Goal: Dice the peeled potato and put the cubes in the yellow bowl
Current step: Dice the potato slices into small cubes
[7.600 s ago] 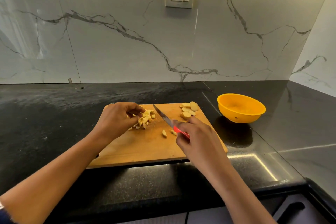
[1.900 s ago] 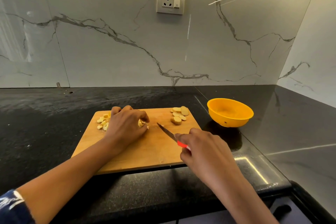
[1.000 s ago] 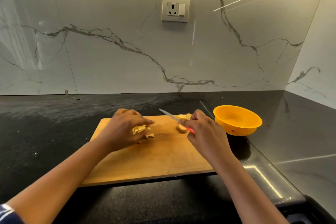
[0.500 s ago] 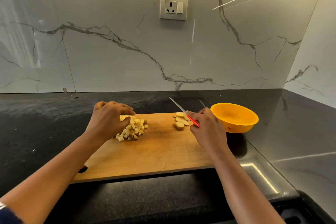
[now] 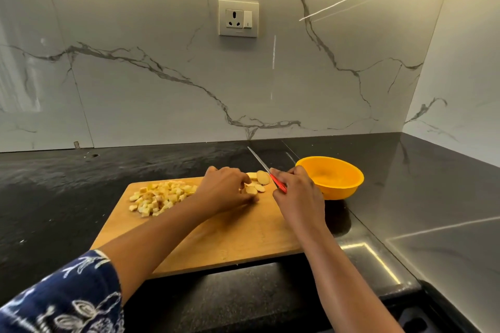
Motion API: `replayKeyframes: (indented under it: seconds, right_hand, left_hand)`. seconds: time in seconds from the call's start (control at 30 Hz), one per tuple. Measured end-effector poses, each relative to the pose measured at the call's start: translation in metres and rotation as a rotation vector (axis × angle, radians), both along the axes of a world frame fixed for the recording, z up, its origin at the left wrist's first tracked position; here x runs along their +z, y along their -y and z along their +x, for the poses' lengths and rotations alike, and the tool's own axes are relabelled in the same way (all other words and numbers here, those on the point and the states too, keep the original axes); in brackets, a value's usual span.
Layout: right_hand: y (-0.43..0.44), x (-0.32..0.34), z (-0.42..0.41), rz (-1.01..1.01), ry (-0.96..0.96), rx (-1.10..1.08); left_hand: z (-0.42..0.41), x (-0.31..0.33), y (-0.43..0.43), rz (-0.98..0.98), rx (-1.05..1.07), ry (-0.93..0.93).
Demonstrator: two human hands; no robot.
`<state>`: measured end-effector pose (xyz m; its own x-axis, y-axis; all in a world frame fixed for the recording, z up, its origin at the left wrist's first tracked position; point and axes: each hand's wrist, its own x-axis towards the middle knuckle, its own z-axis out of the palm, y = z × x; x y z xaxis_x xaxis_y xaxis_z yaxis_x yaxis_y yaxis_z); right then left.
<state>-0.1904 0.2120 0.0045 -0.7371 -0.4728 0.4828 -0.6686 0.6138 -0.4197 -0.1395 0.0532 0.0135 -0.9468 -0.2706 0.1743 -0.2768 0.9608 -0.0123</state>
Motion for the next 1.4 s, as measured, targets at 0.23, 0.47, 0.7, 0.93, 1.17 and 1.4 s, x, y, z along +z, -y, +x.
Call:
replayKeyframes:
  seconds: [0.23, 0.47, 0.7, 0.93, 1.17, 1.4]
  right_hand:
    - [0.001, 0.000, -0.001, 0.002, -0.035, 0.038]
    - [0.000, -0.001, 0.000, -0.037, -0.022, 0.033]
    - [-0.001, 0.001, 0.000, -0.018, -0.019, 0.008]
    - [0.000, 0.002, 0.010, -0.006, 0.033, 0.060]
    - [-0.021, -0.002, 0.045, 0.124, 0.234, 0.264]
    - [-0.028, -0.001, 0.069, 0.210, 0.118, 0.259]
  left_hand:
    - [-0.008, 0.000, 0.006, 0.097, 0.020, -0.049]
    - [-0.006, 0.009, 0.012, 0.277, 0.017, -0.070]
    - [0.012, 0.023, 0.018, 0.529, 0.038, -0.252]
    - [0.059, 0.032, 0.028, 0.776, 0.029, 0.062]
    - [0.086, 0.009, 0.040, 0.273, -0.065, -0.186]
    - [0.116, -0.015, 0.048, -0.068, -0.374, -0.071]
